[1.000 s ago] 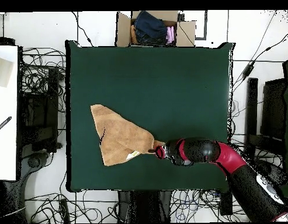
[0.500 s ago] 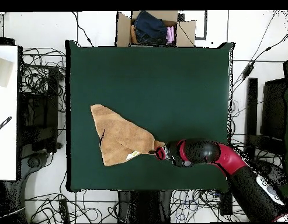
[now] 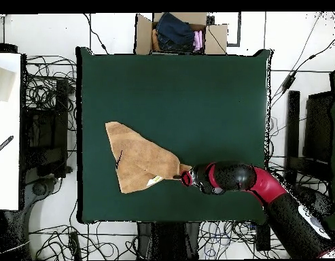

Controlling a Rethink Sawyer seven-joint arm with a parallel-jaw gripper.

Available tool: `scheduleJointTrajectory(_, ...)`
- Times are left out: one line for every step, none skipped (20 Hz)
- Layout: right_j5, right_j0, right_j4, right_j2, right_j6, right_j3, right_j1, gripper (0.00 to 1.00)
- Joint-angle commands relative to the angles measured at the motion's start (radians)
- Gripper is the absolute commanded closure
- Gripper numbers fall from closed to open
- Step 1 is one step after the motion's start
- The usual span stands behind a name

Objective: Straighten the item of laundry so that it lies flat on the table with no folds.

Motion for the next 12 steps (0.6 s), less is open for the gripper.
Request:
scheduleJointTrajectory(-0.097, 0.050, -0.083, -0.073, 0.016, 0.023, 0.004, 0.00)
scheduleJointTrajectory(-0.098, 0.053, -0.082, -0.075, 0.017, 0.021, 0.004, 0.00)
scheduleJointTrajectory(-0.100, 0.055, -0.082, -0.076, 0.021, 0.023, 0.001, 0.00)
scheduleJointTrajectory(-0.103, 0.057, -0.081, -0.077, 0.023, 0.027, -0.002, 0.00)
scheduleJointTrajectory(-0.106, 0.059, -0.080, -0.077, 0.028, 0.031, -0.006, 0.00)
scheduleJointTrajectory(-0.110, 0.063, -0.081, -0.076, 0.033, 0.036, -0.013, 0.00)
scheduleJointTrajectory(-0.116, 0.066, -0.082, -0.076, 0.039, 0.041, -0.020, 0.00)
scheduleJointTrajectory(-0.119, 0.069, -0.080, -0.077, 0.044, 0.046, -0.025, 0.00)
scheduleJointTrajectory(-0.123, 0.072, -0.079, -0.078, 0.050, 0.051, -0.030, 0.00)
scheduleJointTrajectory(-0.126, 0.074, -0.078, -0.078, 0.054, 0.055, -0.035, 0.00)
scheduleJointTrajectory(-0.128, 0.076, -0.076, -0.079, 0.058, 0.059, -0.039, 0.00)
scheduleJointTrajectory(-0.129, 0.078, -0.074, -0.080, 0.060, 0.062, -0.043, 0.00)
